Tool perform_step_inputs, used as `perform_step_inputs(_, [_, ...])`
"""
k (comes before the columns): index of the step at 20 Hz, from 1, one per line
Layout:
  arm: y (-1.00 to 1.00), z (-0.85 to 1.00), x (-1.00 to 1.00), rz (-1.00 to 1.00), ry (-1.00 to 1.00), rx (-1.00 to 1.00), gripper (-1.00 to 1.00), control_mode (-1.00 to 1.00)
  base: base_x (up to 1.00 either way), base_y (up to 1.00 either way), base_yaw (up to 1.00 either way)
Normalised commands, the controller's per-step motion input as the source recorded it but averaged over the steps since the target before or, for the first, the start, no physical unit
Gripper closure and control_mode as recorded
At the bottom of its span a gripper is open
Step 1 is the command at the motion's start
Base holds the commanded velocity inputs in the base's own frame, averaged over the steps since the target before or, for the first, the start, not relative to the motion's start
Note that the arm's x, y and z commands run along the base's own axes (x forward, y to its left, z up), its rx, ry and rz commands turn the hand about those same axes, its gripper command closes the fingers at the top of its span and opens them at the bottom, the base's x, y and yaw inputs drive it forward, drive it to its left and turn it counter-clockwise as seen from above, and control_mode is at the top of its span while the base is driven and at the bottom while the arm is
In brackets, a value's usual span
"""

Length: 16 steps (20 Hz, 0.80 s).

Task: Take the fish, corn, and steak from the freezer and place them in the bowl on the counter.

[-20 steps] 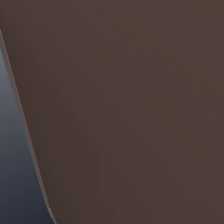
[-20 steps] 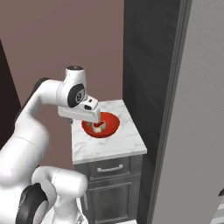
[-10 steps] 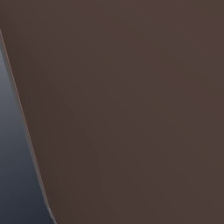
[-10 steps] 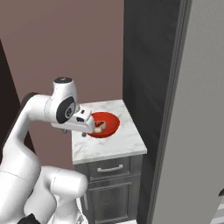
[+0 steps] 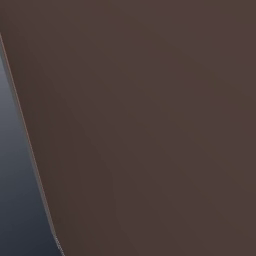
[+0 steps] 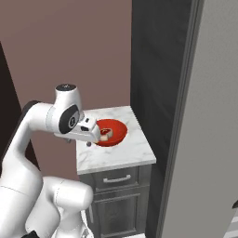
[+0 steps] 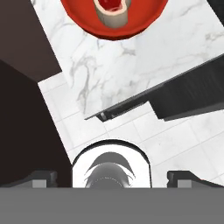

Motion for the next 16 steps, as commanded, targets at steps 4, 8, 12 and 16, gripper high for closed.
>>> perform_step_inputs(4, [0.00, 0.00, -0.07, 0.00, 0.00, 0.00, -1.00, 1.00, -0.26, 0.00, -0.03])
perform_step_inputs(8, [0.00, 0.00, 0.00, 0.00, 0.00, 0.00, -1.00, 1.00, -0.81, -0.09, -0.33])
perform_step_inputs(12, [0.00, 0.00, 0.00, 0.00, 0.00, 0.00, -1.00, 1.00, -0.66, -0.18, -0.52])
perform_step_inputs(16, [0.00, 0.00, 0.00, 0.00, 0.00, 0.00, -1.00, 1.00, -0.45, -0.39, -0.59])
